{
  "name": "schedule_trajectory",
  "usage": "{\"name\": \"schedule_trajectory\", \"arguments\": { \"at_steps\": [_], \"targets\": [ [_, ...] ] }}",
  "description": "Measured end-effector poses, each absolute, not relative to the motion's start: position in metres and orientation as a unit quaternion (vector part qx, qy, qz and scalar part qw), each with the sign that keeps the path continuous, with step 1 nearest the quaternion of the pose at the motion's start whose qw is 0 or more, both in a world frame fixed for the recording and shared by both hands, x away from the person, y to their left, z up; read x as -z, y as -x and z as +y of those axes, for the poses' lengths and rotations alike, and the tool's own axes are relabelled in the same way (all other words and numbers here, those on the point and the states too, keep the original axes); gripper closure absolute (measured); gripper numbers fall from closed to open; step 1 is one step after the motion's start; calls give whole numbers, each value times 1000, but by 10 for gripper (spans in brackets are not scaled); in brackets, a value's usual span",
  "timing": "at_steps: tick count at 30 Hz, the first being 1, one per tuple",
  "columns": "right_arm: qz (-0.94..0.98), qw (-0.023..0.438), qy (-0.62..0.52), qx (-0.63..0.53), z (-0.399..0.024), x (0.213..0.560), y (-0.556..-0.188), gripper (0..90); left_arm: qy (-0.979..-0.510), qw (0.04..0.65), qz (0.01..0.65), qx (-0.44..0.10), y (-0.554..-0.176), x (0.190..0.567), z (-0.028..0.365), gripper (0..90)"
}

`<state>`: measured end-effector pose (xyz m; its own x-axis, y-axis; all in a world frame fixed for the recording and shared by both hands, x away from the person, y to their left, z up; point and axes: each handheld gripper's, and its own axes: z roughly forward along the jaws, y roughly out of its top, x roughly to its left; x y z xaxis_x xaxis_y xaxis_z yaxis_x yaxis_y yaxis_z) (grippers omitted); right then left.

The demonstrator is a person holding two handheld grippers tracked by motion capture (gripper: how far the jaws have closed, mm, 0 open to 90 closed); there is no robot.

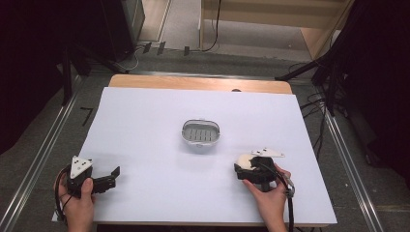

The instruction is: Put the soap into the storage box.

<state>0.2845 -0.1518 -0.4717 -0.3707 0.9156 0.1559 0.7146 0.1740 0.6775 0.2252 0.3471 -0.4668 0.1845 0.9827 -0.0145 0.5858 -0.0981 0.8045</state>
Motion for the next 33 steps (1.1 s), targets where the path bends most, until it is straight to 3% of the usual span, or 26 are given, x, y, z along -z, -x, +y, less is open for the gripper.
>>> {"name": "schedule_trajectory", "arguments": {
  "at_steps": [18, 33],
  "targets": [
    [774, 126, -507, -356, -97, 460, -299, 250, -684, 353, 572, -281, -225, 467, 348, 4],
    [776, 117, -503, -363, -79, 457, -306, 250, -685, 353, 572, -282, -225, 467, 348, 4]
  ]
}}
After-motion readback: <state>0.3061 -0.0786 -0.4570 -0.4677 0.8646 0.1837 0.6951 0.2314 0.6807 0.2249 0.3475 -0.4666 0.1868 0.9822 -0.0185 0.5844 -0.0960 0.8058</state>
